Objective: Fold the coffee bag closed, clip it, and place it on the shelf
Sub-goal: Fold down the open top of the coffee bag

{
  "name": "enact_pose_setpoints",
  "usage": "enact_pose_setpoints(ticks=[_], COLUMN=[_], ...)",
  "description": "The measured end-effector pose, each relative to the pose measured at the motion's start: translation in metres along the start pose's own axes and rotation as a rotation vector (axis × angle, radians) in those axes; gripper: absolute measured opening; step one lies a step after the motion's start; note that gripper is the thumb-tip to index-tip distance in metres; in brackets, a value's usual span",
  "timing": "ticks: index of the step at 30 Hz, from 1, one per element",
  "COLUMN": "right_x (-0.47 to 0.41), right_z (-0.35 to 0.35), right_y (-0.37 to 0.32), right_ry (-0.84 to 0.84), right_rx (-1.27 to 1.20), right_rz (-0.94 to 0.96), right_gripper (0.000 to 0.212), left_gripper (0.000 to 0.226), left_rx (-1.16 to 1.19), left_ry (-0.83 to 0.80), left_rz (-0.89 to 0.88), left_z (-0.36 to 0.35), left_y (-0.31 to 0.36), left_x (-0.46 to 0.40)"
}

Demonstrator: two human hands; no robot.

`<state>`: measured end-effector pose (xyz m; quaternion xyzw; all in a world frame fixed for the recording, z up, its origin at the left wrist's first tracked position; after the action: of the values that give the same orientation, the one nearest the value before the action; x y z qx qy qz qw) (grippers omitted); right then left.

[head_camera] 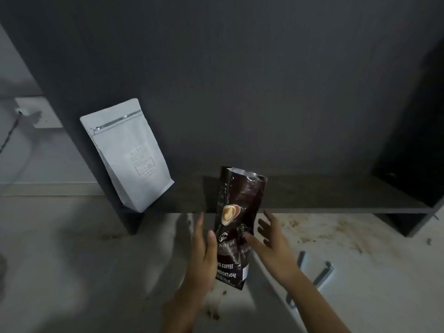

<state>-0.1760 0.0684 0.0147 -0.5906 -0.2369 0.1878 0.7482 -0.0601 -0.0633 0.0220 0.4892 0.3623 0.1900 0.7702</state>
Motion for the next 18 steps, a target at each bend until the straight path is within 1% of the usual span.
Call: enact_pose_setpoints(ticks=[1,2,4,5,7,9,11,12,14,15,17,18], right_x=[-0.001,-0.002,-0.002,-0.003,-0.003,-0.001,0.005,0.008,0.015,0.018,0.025,0.027], right_z=[-0.005,-0.009,-0.021,-0.026,-0.029,-0.028,-0.025,-0.023,-0.017,-0.015,-0.011,-0.009], right_y=[0.004,0.005,0.016,0.02,0.025,0.028,0.033,0.033,0.034,0.035,0.035,0.036], right_ry=[-0.027,-0.053,-0.128,-0.156,-0.162,-0.167,-0.194,-0.208,-0.235,-0.247,-0.254,-0.257], right_rx=[0.011,0.016,0.029,0.026,0.03,-0.011,-0.054,-0.056,-0.053,-0.047,-0.017,-0.003], right_rz=[-0.014,-0.015,-0.049,-0.05,-0.025,-0.009,-0.025,-0.031,-0.043,-0.043,-0.034,-0.031], right_gripper=[0.081,0.086,0.095,0.098,0.098,0.103,0.105,0.103,0.098,0.094,0.089,0.089], left_gripper=[0.046,0.049,0.069,0.071,0.054,0.037,0.036,0.039,0.047,0.055,0.086,0.103], left_rx=[0.037,0.048,0.047,0.031,-0.042,-0.067,-0.086,-0.083,0.008,0.063,0.13,0.176], left_ry=[-0.024,-0.047,-0.064,-0.067,-0.06,-0.072,-0.116,-0.139,-0.167,-0.172,-0.191,-0.231], left_rz=[0.045,0.114,0.19,0.18,0.122,0.077,0.064,0.069,0.118,0.15,0.225,0.267], left_z=[-0.004,-0.009,-0.015,-0.017,-0.016,-0.014,-0.014,-0.014,-0.011,-0.01,-0.012,-0.017], left_y=[-0.01,-0.02,-0.04,-0.046,-0.036,-0.027,-0.021,-0.019,-0.021,-0.022,-0.03,-0.035], left_x=[0.003,0.006,0.017,0.02,0.023,0.028,0.035,0.038,0.045,0.047,0.053,0.057])
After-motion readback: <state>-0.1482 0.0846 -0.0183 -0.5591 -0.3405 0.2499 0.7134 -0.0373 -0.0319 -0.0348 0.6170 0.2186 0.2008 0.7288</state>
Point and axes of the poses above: each hand's wrist, its own x-axis away from the middle knuckle, its own z-axis out of the back of the hand, y = z × x, the point moved 9 cm from there along -x, towards the middle knuckle, and after that the axes turned 8 degrees about -z, right-handed, at the moved point
